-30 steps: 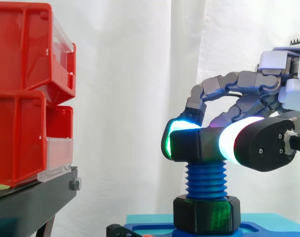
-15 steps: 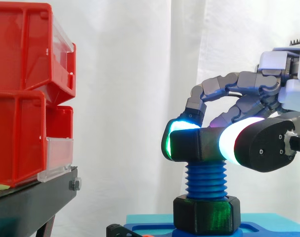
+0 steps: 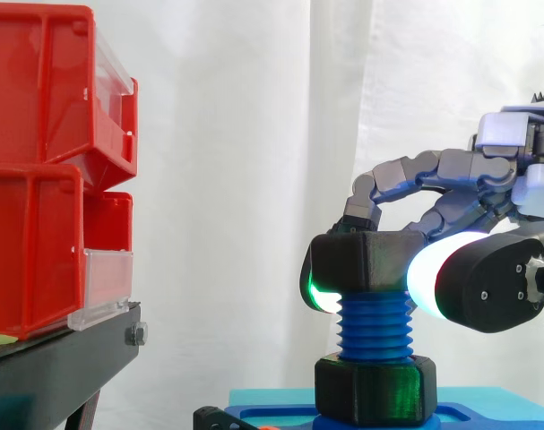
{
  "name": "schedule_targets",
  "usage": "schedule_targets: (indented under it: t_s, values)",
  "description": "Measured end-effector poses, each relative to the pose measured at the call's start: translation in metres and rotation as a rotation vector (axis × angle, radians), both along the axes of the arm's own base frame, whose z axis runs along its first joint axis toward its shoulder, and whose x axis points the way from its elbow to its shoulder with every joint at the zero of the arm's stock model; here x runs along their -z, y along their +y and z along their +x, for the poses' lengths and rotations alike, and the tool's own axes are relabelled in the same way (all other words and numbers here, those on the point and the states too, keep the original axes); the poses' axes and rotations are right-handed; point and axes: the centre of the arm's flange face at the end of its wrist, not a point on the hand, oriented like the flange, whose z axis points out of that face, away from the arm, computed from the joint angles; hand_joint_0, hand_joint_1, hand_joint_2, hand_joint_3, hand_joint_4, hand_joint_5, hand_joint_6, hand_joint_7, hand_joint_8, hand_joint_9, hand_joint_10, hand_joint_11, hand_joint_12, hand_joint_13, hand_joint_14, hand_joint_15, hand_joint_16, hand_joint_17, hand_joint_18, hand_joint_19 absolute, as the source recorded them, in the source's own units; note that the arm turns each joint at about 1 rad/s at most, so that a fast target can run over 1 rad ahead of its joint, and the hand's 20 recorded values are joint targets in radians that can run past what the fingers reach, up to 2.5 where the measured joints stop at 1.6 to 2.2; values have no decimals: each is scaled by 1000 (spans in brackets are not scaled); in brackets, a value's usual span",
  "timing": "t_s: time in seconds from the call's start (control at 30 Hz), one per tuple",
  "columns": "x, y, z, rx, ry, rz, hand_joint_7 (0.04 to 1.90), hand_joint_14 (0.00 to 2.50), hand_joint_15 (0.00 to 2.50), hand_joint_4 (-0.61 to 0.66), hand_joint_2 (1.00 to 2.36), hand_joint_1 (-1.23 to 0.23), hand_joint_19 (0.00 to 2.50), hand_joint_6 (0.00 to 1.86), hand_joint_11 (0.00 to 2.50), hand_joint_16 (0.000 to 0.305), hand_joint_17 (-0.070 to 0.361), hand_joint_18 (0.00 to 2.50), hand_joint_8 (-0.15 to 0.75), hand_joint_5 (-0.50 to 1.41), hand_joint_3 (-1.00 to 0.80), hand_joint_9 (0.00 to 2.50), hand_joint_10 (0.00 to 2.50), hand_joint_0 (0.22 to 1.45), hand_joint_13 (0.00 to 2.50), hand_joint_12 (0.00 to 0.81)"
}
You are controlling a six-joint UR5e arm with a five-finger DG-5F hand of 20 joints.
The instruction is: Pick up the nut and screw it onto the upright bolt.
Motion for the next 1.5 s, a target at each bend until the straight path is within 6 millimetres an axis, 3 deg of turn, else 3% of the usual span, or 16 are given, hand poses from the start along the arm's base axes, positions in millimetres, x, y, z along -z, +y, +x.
schedule_targets:
  t_s: [0.7,1.2,1.5]
  values:
    - [0,-4,0,-3,0,-3,1179,2,44,238,1000,-552,185,500,0,34,78,717,265,-156,-500,687,0,508,815,267]
    - [0,-10,1,-10,1,-7,785,0,0,187,1000,-504,130,502,0,43,96,616,276,-212,-500,641,0,424,719,313]
    - [-1,-15,1,-12,0,-9,655,0,0,147,1000,-473,94,501,0,45,102,553,271,-232,-500,585,0,404,658,323]
